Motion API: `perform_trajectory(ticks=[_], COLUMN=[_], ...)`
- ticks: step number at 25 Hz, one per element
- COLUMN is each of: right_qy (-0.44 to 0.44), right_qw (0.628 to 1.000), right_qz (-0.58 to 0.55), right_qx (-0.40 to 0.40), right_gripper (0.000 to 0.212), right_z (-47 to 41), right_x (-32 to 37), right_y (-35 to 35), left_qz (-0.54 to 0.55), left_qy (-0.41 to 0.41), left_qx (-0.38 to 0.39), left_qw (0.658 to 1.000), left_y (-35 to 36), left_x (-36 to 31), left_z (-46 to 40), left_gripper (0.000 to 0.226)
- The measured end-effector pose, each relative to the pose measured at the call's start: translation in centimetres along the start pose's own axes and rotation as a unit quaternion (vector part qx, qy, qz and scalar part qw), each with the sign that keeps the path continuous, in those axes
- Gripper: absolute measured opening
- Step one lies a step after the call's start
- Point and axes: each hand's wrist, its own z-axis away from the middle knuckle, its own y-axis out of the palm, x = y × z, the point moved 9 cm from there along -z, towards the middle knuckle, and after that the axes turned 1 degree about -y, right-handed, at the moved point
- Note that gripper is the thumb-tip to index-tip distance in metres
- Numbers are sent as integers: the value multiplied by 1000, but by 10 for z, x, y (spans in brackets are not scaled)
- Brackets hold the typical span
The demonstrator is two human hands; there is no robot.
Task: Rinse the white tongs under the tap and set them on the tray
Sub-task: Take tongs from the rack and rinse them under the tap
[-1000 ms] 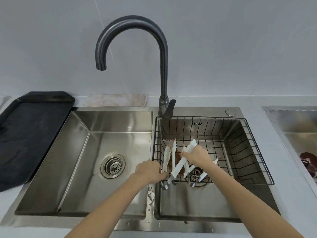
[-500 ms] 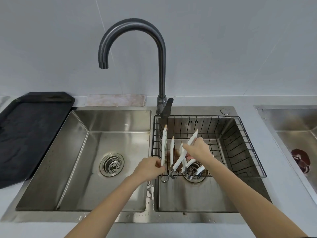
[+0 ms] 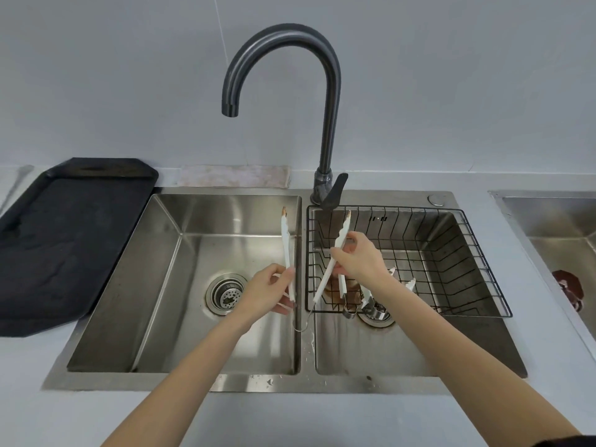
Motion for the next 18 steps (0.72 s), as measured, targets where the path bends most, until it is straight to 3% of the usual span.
perform_trajectory(ticks=[8, 12, 14, 18], right_qy=[-16, -7, 1, 6], right_qw=[999, 1000, 1000, 982], right_qz=[-31, -9, 7, -15], right_qx=[25, 21, -24, -186], right_gripper=[40, 47, 50, 60], right_z=[-9, -29, -43, -71], right_x=[27, 34, 38, 53], right_y=[70, 90, 75, 15], left_qz=[46, 31, 17, 7], left_qy=[2, 15, 16, 14], left_qx=[-1, -18, -28, -40], left_qw=[999, 999, 999, 999], left_y=[-67, -102, -118, -140], left_x=[12, 13, 13, 15], left_z=[-2, -16, -27, -48], left_gripper=[16, 12, 10, 10])
